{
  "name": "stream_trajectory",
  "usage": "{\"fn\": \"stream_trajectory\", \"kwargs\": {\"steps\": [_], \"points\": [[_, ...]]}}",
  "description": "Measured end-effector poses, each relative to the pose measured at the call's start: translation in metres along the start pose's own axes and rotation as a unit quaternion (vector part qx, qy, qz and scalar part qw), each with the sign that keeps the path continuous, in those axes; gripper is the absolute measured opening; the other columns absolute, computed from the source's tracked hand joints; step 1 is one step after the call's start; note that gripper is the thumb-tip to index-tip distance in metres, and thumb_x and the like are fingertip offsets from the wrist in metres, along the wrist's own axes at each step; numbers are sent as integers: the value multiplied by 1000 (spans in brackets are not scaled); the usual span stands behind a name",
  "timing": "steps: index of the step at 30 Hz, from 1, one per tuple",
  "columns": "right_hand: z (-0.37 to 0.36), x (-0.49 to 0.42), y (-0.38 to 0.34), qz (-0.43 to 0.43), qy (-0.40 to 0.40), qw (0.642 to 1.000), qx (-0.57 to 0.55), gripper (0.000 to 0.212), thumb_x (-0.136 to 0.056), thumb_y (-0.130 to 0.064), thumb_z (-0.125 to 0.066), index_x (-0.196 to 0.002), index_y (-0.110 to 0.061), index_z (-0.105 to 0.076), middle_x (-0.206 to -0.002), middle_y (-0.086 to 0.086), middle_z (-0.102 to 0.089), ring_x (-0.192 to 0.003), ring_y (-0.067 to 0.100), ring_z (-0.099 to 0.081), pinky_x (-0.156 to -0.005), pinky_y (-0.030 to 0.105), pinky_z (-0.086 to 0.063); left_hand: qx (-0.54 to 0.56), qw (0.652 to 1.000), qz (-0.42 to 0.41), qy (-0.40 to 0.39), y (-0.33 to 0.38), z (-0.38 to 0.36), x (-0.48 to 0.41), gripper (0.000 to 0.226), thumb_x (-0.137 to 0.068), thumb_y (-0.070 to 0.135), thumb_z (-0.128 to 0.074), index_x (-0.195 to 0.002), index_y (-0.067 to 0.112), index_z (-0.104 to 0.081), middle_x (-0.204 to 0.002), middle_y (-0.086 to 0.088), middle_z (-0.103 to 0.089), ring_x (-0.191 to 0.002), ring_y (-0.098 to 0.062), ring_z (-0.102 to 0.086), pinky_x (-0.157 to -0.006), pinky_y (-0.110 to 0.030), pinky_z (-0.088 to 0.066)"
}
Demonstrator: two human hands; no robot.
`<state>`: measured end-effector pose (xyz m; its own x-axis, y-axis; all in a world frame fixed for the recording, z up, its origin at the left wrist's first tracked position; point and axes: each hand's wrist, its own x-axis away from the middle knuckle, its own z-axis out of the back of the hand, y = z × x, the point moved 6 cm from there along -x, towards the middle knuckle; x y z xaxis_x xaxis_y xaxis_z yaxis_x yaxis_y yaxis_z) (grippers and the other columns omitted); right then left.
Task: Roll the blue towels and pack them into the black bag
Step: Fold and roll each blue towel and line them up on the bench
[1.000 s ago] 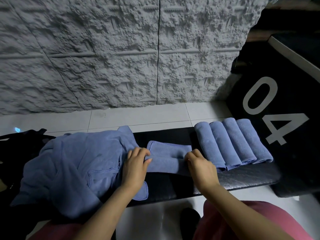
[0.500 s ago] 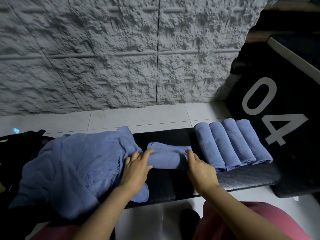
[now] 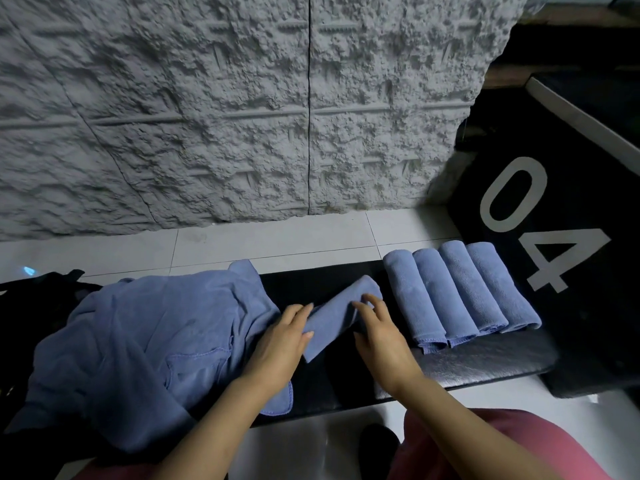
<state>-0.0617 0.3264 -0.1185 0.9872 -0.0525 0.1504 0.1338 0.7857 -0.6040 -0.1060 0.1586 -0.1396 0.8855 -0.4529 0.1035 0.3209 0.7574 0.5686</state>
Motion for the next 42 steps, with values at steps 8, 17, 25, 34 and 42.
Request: {"fn": "stream_trajectory", "kwargs": {"steps": [8, 17, 25, 34, 42], "points": [[43, -14, 7, -41, 102, 993, 47, 44, -90, -16, -48, -133, -20, -43, -148, -5, -30, -130, 16, -38, -91, 33, -45, 74, 997, 14, -16, 13, -13, -8, 64, -92, 10, -45, -141, 48, -28, -131, 13, -43, -95, -10, -56, -85, -27, -47], [79, -9, 52, -242, 70, 958, 133, 51, -88, -20, -43, -139, -24, -34, -146, 4, -34, -126, 31, -33, -96, 41, -38, 287, 943, 154, 70, 72, -61, -29, 57, -87, 3, -54, -137, 24, -37, -133, -3, -45, -119, -19, -47, -100, -30, -40], [79, -9, 43, -188, 54, 964, 178, 44, -92, -23, -41, -135, -25, -36, -143, 1, -36, -124, 29, -35, -94, 39, -37, 352, 918, 174, 53, 101, -86, -37, 52, -85, 1, -55, -124, 32, -40, -122, 0, -56, -109, -16, -56, -97, -34, -47], [40, -23, 23, -6, 6, 955, 297, 43, -89, -18, -48, -131, -26, -47, -141, -5, -40, -122, 24, -40, -94, 33, -31, 97, 989, 113, 22, 70, -23, -21, 29, -84, 23, -63, -112, 28, -59, -119, 5, -49, -107, -18, -53, -93, -33, -46], [45, -21, 17, -6, 77, 956, 282, 36, -79, -17, -63, -113, -25, -61, -123, 0, -57, -108, 27, -51, -82, 37, -40, -228, 941, 244, -48, -21, 37, 65, 79, -69, 53, -70, -131, 23, -31, -132, 1, -29, -123, -23, -33, -93, -34, -42]]}}
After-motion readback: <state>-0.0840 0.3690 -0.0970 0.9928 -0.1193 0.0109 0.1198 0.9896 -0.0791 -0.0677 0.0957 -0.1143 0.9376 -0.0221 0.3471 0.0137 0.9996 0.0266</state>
